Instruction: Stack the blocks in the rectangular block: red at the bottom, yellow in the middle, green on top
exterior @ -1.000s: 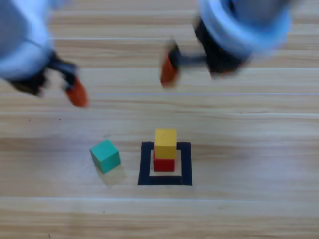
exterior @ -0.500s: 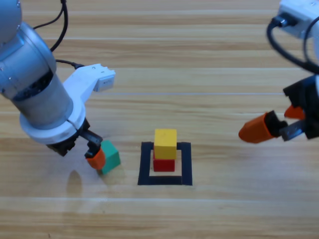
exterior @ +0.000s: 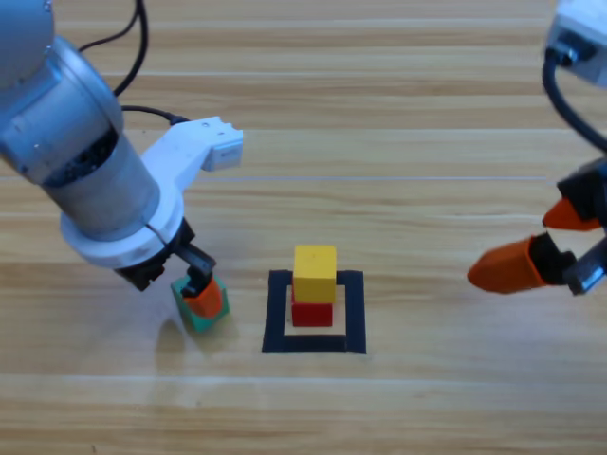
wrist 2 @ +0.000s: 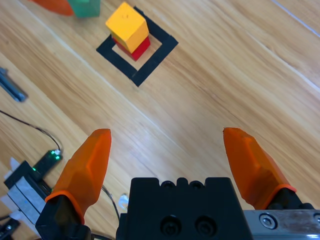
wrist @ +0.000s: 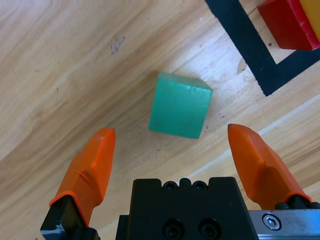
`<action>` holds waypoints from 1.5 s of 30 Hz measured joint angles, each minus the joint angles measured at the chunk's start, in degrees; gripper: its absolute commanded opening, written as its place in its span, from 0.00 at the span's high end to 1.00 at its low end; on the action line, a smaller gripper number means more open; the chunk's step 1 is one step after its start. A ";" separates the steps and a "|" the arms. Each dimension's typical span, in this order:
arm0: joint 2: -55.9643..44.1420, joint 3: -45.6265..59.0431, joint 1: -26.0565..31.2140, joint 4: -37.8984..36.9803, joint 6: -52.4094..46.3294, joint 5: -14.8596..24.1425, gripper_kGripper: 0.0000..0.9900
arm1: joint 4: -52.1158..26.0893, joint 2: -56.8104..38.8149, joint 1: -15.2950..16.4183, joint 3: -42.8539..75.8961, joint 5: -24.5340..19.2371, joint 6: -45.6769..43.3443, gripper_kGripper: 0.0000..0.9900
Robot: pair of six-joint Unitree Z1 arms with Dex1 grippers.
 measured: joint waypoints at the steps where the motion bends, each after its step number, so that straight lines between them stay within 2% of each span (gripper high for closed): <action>1: 0.37 -0.33 -0.04 0.00 0.51 -0.01 0.03 | -0.45 0.00 0.00 0.43 0.04 -0.23 0.00; 5: 2.38 -1.03 -0.59 -0.15 1.46 -0.01 0.03 | -2.92 0.00 -0.03 1.52 0.64 -2.53 0.00; 8: 4.22 -1.03 -1.08 -1.14 1.95 -0.01 0.03 | -2.97 0.02 -0.05 1.69 2.25 -3.40 0.00; 17: 7.40 -0.61 -1.59 -4.83 2.48 -0.02 0.06 | -2.97 0.02 -0.05 1.73 3.10 -4.87 0.00; 21: 7.62 -0.75 -1.73 -5.19 2.75 -0.14 0.15 | -2.97 0.03 -0.05 1.74 3.14 -4.91 0.00; 26: 7.73 -0.39 -1.80 -6.16 3.03 -0.89 0.34 | -2.97 0.03 -0.05 1.74 3.17 -4.92 0.00; 30: 7.71 -0.04 -1.59 -6.70 3.15 -1.14 0.34 | -2.97 0.03 -0.05 1.74 3.29 -4.96 0.00; 31: 7.69 0.03 -1.40 -6.71 3.15 -1.32 0.37 | -2.97 0.03 -0.05 1.74 3.37 -5.01 0.00; 33: 7.56 0.30 -0.93 -6.88 3.15 -1.82 0.52 | -2.97 0.03 -0.05 1.74 3.59 -5.02 0.00; 37: 7.07 0.91 0.09 -6.92 3.03 -2.01 0.80 | -2.97 0.03 -0.05 1.78 4.05 -5.06 0.00; 38: 7.00 0.90 0.43 -6.88 2.87 -2.01 0.92 | -2.97 0.03 -0.05 1.82 4.11 -5.14 0.00; 39: 6.98 0.87 0.79 -6.71 2.75 -2.01 0.98 | -2.97 0.03 -0.05 1.84 4.17 -5.23 0.00; 45: 6.22 -4.15 3.04 1.94 -1.22 -2.00 1.00 | -2.97 0.03 -0.05 1.85 4.22 -5.65 0.00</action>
